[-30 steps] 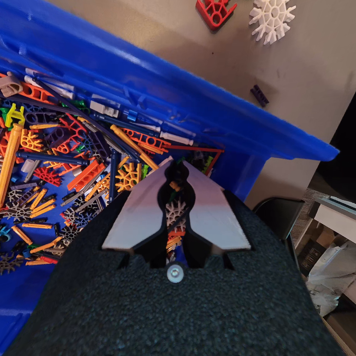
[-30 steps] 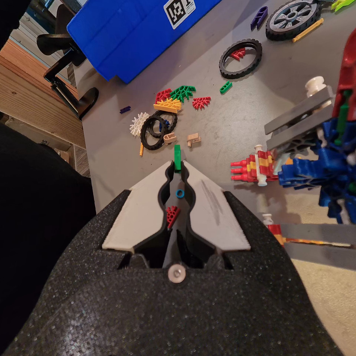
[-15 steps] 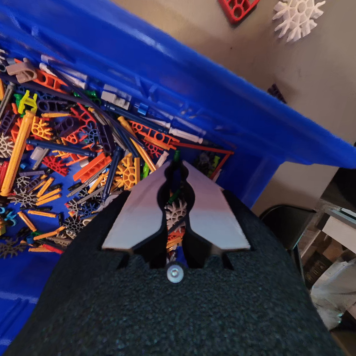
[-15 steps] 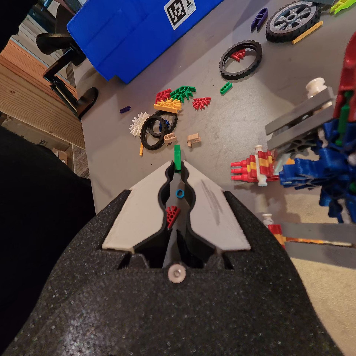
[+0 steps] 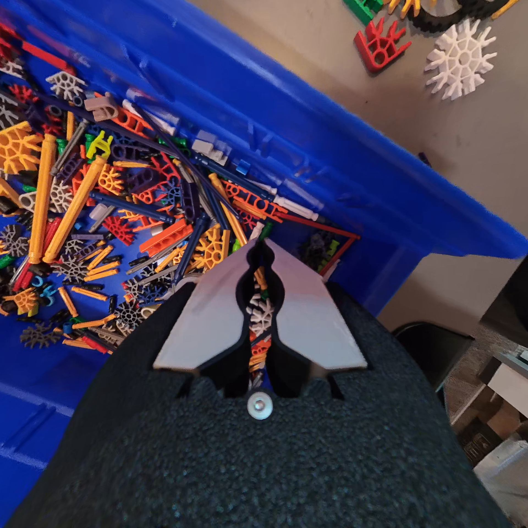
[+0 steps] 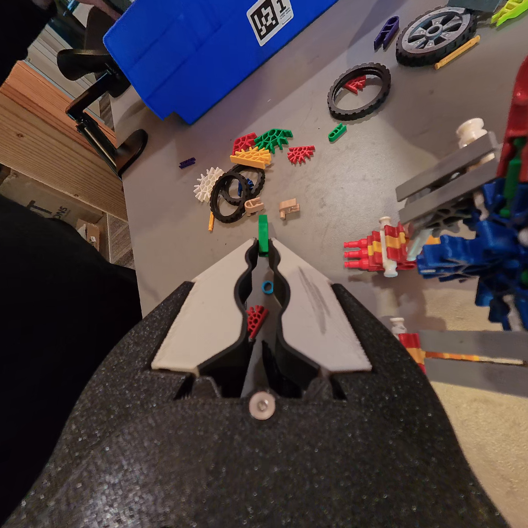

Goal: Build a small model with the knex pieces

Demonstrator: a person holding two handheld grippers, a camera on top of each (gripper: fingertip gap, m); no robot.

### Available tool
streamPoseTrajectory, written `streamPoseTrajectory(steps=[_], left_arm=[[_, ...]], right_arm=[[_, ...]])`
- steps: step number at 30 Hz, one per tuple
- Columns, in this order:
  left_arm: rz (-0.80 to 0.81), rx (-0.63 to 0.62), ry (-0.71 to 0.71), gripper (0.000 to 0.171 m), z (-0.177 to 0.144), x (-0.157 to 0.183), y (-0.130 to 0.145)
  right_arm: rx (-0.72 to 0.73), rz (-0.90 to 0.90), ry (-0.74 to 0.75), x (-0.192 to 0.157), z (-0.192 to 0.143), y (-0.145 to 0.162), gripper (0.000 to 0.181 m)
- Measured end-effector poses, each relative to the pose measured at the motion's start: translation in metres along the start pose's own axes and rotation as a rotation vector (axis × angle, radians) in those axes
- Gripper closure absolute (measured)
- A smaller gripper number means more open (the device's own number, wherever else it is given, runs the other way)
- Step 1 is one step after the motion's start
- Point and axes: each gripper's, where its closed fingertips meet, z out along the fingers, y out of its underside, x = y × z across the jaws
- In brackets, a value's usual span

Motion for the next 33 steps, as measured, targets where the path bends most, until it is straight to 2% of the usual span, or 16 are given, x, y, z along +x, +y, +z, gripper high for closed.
streamPoseTrajectory(steps=[16, 19, 22, 33], left_arm=[[-0.052, 0.043, -0.034, 0.171, -0.011, 0.002, -0.003], [-0.019, 0.023, -0.064, 0.168, -0.008, 0.000, -0.001], [0.012, 0.018, -0.036, 0.162, -0.001, 0.006, -0.003], [0.009, 0.007, -0.014, 0.165, 0.009, 0.004, -0.002]], right_arm=[[0.031, -0.028, -0.007, -0.004, -0.004, -0.003, 0.175], [0.028, -0.028, -0.010, -0.004, -0.003, -0.002, 0.175], [0.026, -0.028, -0.012, -0.005, -0.003, -0.002, 0.175], [0.027, -0.025, -0.012, -0.004, -0.003, -0.002, 0.176]])
